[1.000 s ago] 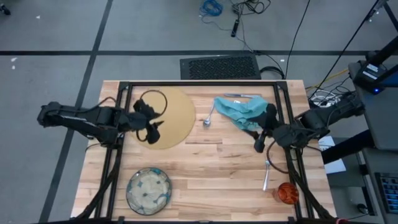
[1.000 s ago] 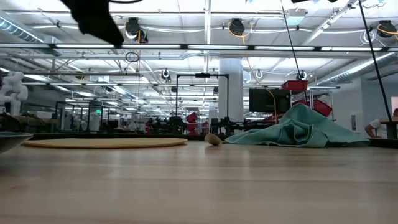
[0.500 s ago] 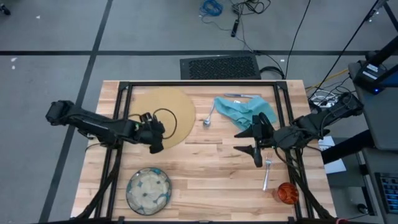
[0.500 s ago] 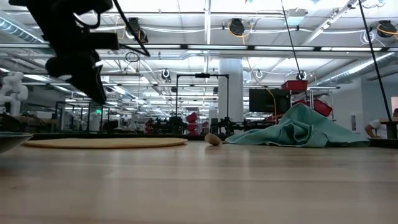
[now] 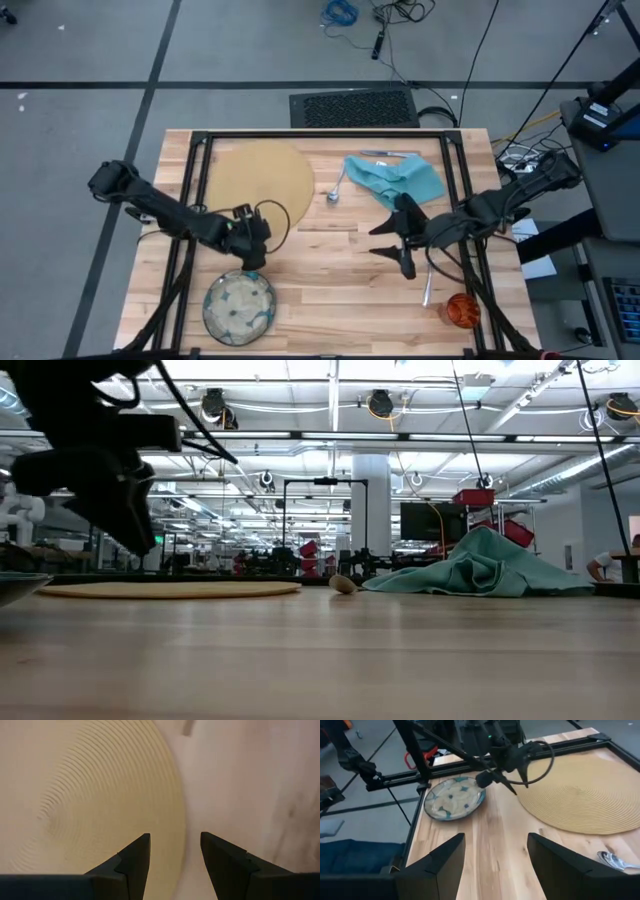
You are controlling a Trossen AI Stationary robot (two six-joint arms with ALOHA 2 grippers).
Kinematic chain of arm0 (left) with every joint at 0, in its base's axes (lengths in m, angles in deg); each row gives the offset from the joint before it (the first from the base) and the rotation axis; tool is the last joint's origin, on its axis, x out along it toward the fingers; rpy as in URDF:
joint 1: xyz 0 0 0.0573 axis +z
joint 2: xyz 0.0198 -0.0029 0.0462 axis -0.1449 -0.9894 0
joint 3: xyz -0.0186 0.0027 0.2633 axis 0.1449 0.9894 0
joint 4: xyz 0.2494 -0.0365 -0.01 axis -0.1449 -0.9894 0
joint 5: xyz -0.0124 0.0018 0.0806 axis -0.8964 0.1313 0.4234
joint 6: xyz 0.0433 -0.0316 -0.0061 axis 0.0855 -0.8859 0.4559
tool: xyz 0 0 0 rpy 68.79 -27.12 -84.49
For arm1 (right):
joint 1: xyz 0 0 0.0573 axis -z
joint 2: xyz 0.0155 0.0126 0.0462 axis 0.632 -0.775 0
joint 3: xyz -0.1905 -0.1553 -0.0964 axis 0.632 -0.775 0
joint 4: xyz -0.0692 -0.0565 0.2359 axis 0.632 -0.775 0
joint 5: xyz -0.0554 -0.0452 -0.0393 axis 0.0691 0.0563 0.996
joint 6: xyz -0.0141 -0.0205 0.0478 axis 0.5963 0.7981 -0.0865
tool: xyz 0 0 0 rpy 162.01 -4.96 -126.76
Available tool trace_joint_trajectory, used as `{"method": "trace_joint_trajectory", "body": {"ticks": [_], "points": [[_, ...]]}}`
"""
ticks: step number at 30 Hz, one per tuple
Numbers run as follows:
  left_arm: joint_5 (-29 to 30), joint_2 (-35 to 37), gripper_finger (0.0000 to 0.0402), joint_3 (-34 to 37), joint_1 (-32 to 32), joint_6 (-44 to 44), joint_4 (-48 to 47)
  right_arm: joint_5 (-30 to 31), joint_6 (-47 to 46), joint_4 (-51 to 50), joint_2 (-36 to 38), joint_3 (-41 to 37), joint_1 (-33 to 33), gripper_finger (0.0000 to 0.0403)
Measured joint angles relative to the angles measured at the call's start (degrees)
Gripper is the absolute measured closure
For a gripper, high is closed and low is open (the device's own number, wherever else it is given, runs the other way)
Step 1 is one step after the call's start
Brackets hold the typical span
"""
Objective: Set table place
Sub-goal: Move the brown mat to the center of the table
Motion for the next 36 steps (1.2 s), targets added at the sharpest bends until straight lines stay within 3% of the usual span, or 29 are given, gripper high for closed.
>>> {"method": "trace_joint_trajectory", "body": {"ticks": [10, 20, 28, 32, 36], "points": [[0.1, -7.2, 0.0235, 0.0, -4.1, -4.6, 1.6, -1.7, 0.7, 0.4, -2.1, 0.0, 0.0, 0.0195], [5.9, -18.5, 0.0210, -0.7, -4.0, -5.5, 1.3, -3.1, 1.8, 0.5, -2.3, 0.0, 0.0, 0.0195], [10.9, -20.3, 0.0211, -0.5, -3.0, -9.4, 1.8, -3.1, 2.0, 0.7, -2.3, 0.0, 0.0, 0.0195], [8.2, -20.2, 0.0229, -0.5, -1.1, -7.6, 2.8, -3.1, 2.0, 1.4, -2.3, 0.0, 0.0, 0.0195], [6.5, -20.2, 0.0285, -0.7, -0.4, -7.4, 3.2, -3.2, 2.2, 2.2, -2.3, 0.0, -0.1, 0.0195]]}}
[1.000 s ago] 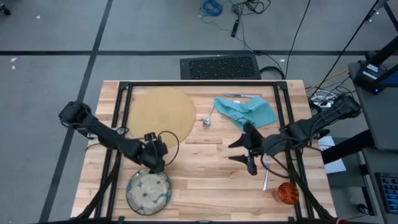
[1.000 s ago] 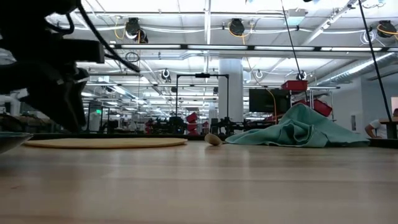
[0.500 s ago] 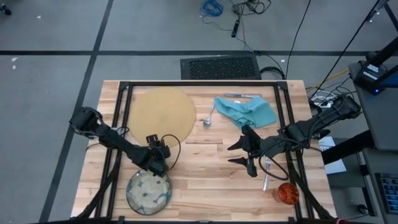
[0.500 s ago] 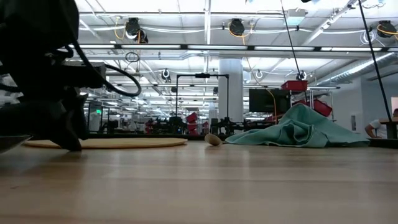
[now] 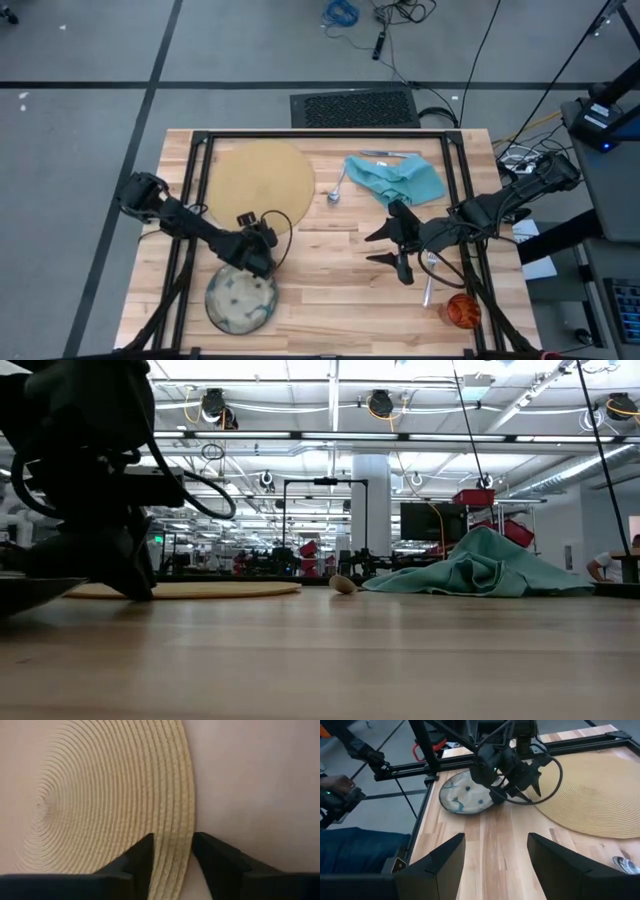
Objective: Set table place
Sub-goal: Move the brown mat to the center of the table
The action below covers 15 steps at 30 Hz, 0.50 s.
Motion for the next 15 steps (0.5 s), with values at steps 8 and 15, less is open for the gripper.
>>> {"method": "trace_joint_trajectory", "body": {"ticks": [8, 15], "points": [[-2.3, 0.6, 0.0395, 0.0, 1.7, 3.2, 0.2, -1.2, 0.4, 0.7, 0.0, 0.0, 0.0, 0.0195], [-2.3, 1.5, 0.0401, -2.8, 2.9, 6.5, -5.1, -1.2, 0.7, 0.8, 0.0, 0.0, 0.0, 0.0195]]}}
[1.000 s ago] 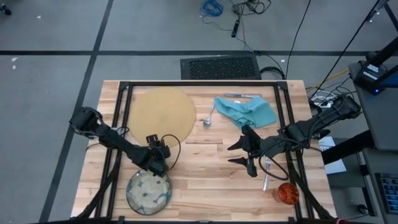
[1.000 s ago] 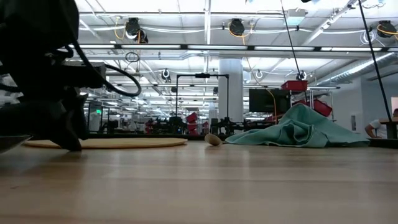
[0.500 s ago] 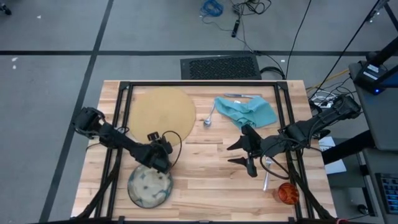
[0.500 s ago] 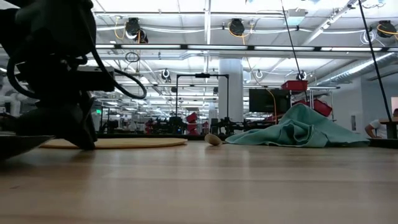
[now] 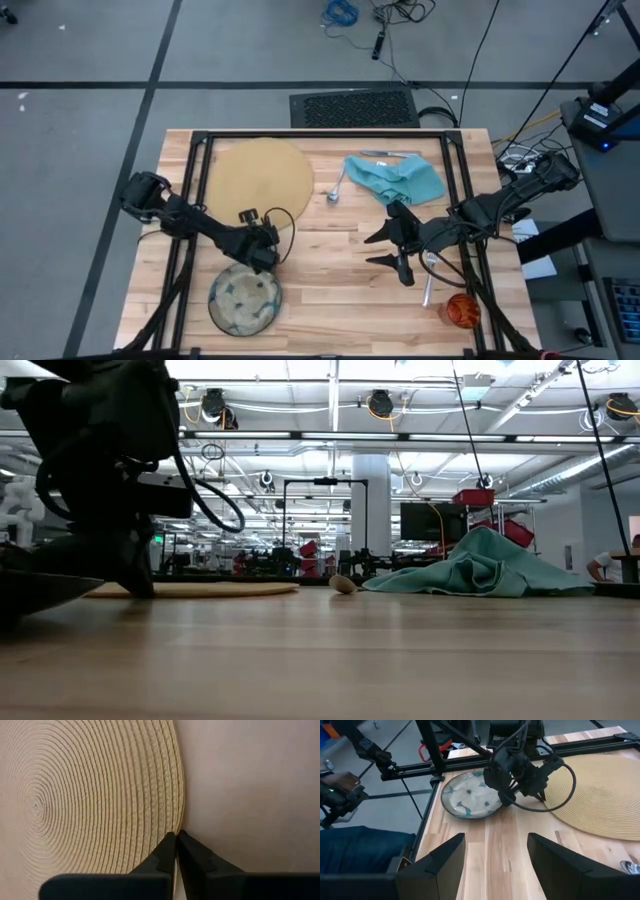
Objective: Set table place
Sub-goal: Move the brown mat to the center of the table
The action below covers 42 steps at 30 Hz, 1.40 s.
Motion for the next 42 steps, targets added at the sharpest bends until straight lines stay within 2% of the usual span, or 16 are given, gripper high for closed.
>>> {"method": "trace_joint_trajectory", "body": {"ticks": [15, 26, 34, 38, 42], "points": [[-0.1, 1.7, 0.0401, -13.6, 0.2, 12.0, -1.8, 0.0, 0.9, -0.1, 0.0, 0.0, 0.0, 0.0195], [-10.7, 1.4, 0.0401, -19.6, -1.0, 22.3, 11.0, 0.2, 2.1, 0.4, 0.0, 0.0, 0.0, 0.0195], [-21.1, -3.7, 0.0401, -20.0, 0.3, 25.5, 22.4, 0.2, 2.1, 0.7, 0.0, 0.0, 0.0, 0.0195], [-23.4, -7.8, 0.0401, -23.0, 0.3, 26.8, 23.0, 0.2, 2.1, 0.7, 0.0, 0.0, 0.2, 0.0195], [-23.8, -12.3, 0.0401, -29.8, 0.3, 29.8, 20.2, 0.2, 2.1, 0.8, 0.0, 0.0, 0.7, 0.0195]]}}
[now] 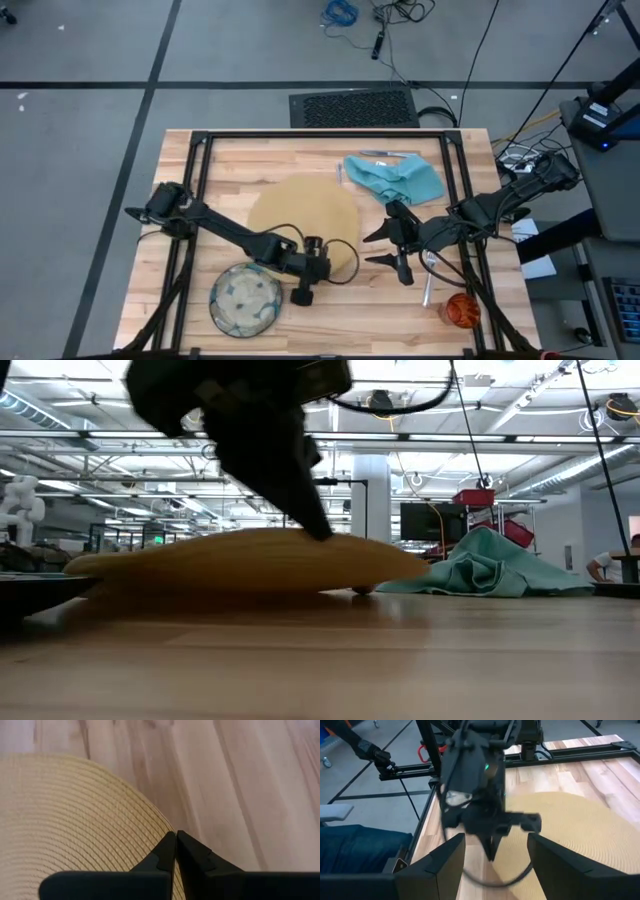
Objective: Set table place
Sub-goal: Move the brown mat to the center of the table
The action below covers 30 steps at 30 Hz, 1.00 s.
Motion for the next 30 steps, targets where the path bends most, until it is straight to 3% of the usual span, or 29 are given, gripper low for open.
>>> {"method": "trace_joint_trajectory", "body": {"ticks": [6, 17, 25, 30], "points": [[-0.8, -6.2, 0.0401, -11.1, -0.1, 4.1, -6.2, 0.0, 0.0, -0.1, 0.0, 0.0, 0.2, 0.0195], [-7.9, -15.0, 0.0401, -24.1, -1.7, 7.6, -9.1, 0.0, 0.6, -0.2, 0.0, 0.0, 0.2, 0.0195], [-19.5, -15.3, 0.0401, -25.7, -2.5, 7.2, -8.4, 0.0, 0.0, -0.2, 0.0, 0.0, 0.4, 0.0195], [-23.9, -15.3, 0.0401, -25.7, -3.7, 7.3, -6.5, 0.0, -0.2, -0.1, 0.0, 0.0, 0.4, 0.0195]]}}
